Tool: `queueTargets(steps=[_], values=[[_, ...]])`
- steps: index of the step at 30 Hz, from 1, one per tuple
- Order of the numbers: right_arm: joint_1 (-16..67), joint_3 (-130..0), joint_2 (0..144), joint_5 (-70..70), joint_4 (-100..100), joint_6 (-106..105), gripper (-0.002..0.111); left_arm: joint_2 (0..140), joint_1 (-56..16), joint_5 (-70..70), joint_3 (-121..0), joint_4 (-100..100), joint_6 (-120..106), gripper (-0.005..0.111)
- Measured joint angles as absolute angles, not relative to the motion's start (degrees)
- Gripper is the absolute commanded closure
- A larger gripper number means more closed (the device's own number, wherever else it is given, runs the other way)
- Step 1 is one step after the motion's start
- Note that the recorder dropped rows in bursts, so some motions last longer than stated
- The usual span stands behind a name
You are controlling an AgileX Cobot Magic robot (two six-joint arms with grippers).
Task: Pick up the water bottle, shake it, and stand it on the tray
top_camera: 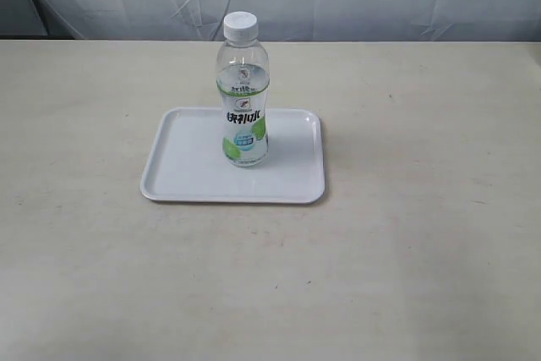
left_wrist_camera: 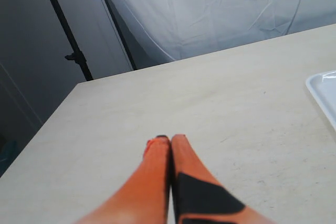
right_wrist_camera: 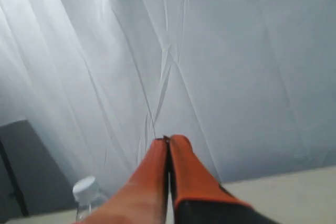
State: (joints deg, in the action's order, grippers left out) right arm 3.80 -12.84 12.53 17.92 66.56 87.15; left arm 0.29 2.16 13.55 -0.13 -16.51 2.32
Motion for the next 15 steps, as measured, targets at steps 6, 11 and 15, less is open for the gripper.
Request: queueTargets(steps=[6, 11, 15], values=[[3.8, -9.2, 12.5, 14.4, 37.8, 55.8, 0.106, 0.3, 2.2, 13.6, -0.1, -16.5, 2.3, 0.107], [3.8, -6.4, 12.4, 4.7, 27.7, 42.6, 0.106, 0.3, 2.2, 13.6, -0.1, -16.5, 2.3, 0.107], [3.8, -4.8, 10.3, -5.2, 17.7, 30.0, 0.106, 0.3, 2.2, 13.6, -0.1, -16.5, 2.3, 0.107]])
